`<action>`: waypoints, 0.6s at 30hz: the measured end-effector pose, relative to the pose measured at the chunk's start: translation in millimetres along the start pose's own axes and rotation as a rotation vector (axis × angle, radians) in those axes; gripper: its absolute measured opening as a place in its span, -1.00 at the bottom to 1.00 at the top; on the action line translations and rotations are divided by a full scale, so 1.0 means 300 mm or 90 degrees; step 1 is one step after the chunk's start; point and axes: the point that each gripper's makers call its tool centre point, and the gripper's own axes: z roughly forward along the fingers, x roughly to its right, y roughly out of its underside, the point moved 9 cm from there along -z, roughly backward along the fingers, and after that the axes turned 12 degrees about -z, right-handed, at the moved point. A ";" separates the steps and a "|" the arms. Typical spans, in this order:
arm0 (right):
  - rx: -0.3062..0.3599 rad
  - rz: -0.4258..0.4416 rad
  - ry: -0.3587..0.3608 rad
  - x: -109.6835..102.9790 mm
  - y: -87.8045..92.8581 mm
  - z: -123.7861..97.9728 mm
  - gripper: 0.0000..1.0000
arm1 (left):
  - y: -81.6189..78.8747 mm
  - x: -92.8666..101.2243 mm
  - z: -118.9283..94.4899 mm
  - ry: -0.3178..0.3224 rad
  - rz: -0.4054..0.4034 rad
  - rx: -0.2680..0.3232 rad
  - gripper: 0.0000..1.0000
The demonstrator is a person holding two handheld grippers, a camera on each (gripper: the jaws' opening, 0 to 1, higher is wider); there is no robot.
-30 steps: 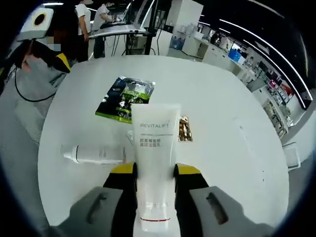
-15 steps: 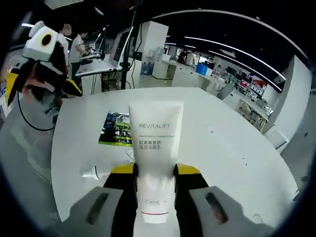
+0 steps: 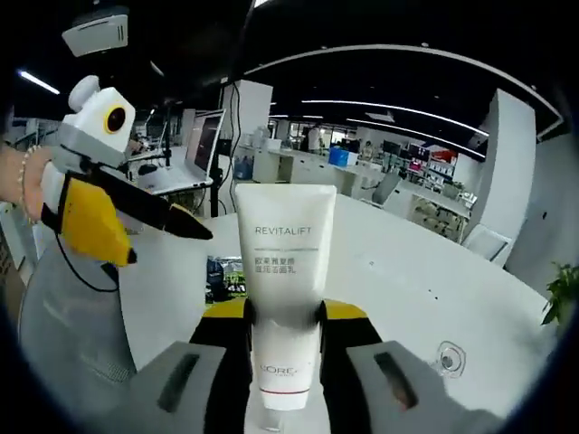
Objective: Arrange the skincare products in the storage area until every visible bottle or jar stands upright without overlapping.
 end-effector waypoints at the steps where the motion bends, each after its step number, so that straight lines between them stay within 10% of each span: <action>1: 0.000 -0.003 0.002 -0.012 -0.004 -0.010 -0.46 | -0.004 0.011 0.014 0.001 0.002 0.000 0.12; 18: 0.012 0.070 0.053 -0.046 0.003 -0.128 -0.45 | 0.054 0.101 0.153 0.036 0.089 -0.049 -0.69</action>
